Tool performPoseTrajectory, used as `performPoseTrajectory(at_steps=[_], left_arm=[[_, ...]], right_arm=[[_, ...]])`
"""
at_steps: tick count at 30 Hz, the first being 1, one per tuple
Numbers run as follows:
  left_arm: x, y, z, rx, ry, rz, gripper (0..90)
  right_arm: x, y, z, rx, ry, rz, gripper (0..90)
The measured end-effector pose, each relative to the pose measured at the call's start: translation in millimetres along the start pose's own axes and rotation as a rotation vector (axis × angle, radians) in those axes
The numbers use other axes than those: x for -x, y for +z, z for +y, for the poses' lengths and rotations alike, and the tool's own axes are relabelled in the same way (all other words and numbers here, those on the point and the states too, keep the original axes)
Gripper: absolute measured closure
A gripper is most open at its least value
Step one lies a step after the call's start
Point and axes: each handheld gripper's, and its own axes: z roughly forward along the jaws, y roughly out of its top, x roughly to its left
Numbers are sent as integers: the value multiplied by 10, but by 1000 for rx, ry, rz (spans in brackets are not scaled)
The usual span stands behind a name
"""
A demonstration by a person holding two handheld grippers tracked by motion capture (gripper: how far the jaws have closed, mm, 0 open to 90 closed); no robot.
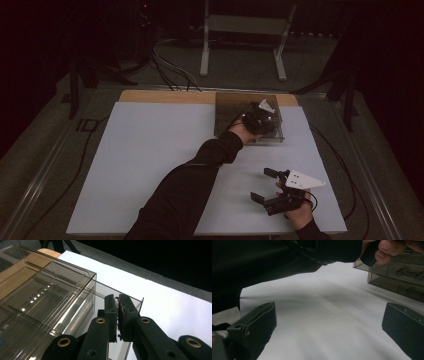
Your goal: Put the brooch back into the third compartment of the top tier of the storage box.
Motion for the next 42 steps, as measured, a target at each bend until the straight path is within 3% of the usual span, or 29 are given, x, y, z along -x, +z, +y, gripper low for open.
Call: performPoseTrajectory(at_steps=[6,12,15,21,25,28,33,42], left_arm=[[-6,-15,27,18,-12,4,866],[-24,-44,47,35,-36,40,864],[-25,-68,65,42,-50,70,729],[24,-109,77,37,-54,58,415],[50,-157,75,37,-62,42,304],[69,-204,74,33,-62,58,214],[55,-308,63,38,-80,10,46],[48,-486,33,77,-67,11,10]], right_arm=[[0,15,-4,-6,2,1,0],[-1,14,-4,-6,1,0,0],[0,16,-4,-7,1,2,0],[1,17,-4,-9,0,4,0],[-3,19,-4,-10,-3,2,0],[-2,21,-7,-12,-2,2,0],[-8,25,-9,-18,-3,3,0],[-19,41,-10,-25,-7,1,0]])
